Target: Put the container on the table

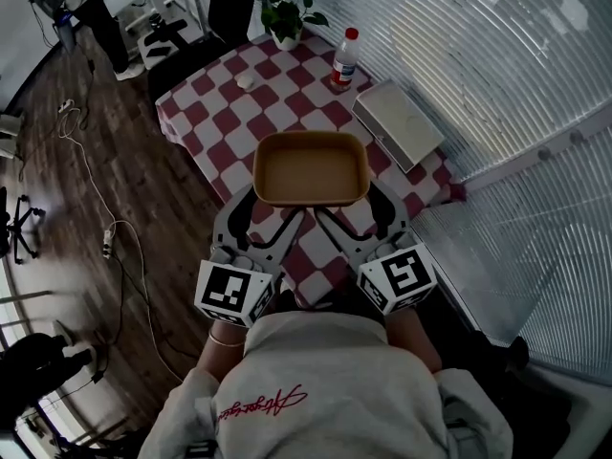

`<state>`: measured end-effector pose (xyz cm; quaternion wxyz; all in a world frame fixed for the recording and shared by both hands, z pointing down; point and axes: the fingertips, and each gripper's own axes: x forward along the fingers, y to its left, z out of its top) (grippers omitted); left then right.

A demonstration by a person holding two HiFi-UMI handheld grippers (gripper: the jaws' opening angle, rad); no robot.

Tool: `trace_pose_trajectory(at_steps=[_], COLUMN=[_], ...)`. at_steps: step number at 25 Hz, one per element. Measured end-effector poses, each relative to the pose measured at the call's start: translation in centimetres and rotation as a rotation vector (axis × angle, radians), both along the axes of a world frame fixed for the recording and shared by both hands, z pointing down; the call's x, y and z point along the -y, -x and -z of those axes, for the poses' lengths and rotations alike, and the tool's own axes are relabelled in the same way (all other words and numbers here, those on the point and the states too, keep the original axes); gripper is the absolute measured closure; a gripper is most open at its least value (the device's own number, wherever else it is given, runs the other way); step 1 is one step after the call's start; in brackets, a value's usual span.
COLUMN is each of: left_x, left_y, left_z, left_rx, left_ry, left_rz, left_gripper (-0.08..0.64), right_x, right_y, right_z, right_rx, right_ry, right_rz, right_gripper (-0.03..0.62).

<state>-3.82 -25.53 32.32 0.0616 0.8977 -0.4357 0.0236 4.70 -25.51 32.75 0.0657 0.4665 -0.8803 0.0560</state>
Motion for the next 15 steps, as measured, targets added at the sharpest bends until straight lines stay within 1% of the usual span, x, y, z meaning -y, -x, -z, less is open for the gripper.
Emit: trace_pose_trajectory(at_steps=[11, 15], left_x=[-0.1, 0.2], left_y=[0.3, 0.3], left_z=[-2.7, -3.6], left_rx=[0.003, 0.015], left_ry=[0.066, 0.072], left_rz=[0.041, 0.044], left_gripper=[0.241, 0.241], right_x=[0.2, 0.5], right_y=[0.4, 0.4], right_z=[-2.8, -3.8], right_rx=[-0.006, -0.007], right_ry=[0.071, 0.092], right_rz=[0.038, 0.045], right_gripper=[0.229, 0.229])
